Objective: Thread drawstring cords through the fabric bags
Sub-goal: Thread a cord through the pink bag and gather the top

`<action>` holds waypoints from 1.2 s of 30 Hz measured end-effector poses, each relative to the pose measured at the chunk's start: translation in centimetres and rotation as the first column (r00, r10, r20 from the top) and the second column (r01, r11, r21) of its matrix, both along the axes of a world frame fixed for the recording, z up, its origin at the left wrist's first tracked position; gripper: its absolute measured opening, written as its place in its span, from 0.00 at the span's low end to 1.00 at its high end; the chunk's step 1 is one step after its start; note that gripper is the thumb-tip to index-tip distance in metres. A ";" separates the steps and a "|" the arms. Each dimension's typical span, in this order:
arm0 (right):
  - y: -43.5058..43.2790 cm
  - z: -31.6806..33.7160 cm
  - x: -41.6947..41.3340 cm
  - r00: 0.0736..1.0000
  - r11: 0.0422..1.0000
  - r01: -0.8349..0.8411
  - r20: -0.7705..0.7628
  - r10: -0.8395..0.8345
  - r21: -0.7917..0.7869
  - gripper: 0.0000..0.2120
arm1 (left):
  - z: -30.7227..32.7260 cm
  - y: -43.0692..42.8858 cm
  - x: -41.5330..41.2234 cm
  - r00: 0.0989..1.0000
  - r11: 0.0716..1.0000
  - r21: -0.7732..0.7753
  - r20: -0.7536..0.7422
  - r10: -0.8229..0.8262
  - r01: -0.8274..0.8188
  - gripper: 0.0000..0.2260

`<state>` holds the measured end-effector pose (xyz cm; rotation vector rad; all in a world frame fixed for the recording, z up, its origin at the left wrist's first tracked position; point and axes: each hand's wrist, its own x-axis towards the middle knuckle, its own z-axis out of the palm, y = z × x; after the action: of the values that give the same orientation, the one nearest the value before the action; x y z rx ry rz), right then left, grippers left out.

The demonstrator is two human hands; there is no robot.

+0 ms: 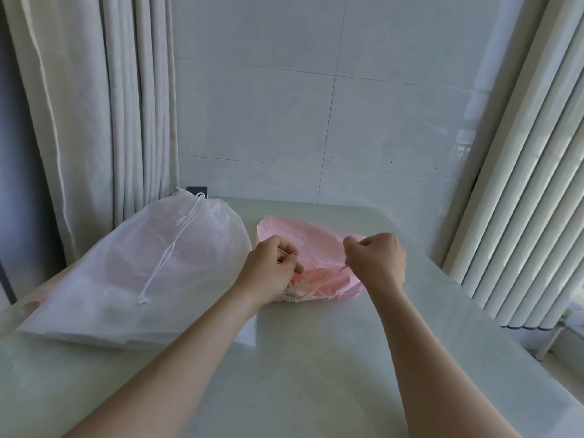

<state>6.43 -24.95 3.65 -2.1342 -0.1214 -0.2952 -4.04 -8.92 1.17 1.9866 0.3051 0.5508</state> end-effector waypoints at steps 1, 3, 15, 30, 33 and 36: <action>0.1 0.4 -0.2 0.999 0.988 -0.050 0.006 0.050 0.146 0.14 | -0.1 -0.1 0.0 1.000 1.000 0.008 0.002 0.005 -0.005 0.03; 0.3 1.3 -0.8 0.985 0.861 -0.161 0.024 0.170 0.482 0.13 | 0.0 -0.2 0.0 1.000 1.000 0.018 0.009 0.002 -0.002 0.02; 1.4 2.5 -2.3 0.818 0.831 -0.331 0.575 0.017 0.447 0.17 | 1.0 -0.4 -1.2 0.958 0.963 0.030 -0.121 -0.262 0.267 0.07; 2.2 0.0 0.2 0.836 0.871 -0.464 0.243 0.491 -0.163 0.04 | 1.2 -0.1 -0.6 0.985 0.962 -0.243 -0.084 -0.150 0.126 0.06; 1.5 0.7 -1.0 0.799 0.820 -0.569 0.197 0.568 -0.059 0.09 | 1.0 0.2 -0.5 0.992 0.953 -0.293 -0.074 -0.102 0.076 0.07; 1.2 0.9 -2.1 0.725 0.743 -0.659 0.160 0.670 -0.120 0.10 | 1.0 0.3 -0.5 0.990 0.946 -0.315 -0.090 -0.105 0.072 0.10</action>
<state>4.28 -23.72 4.53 -1.9578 -1.0046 -0.0637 -4.54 -8.61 2.20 1.7155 0.3437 0.3178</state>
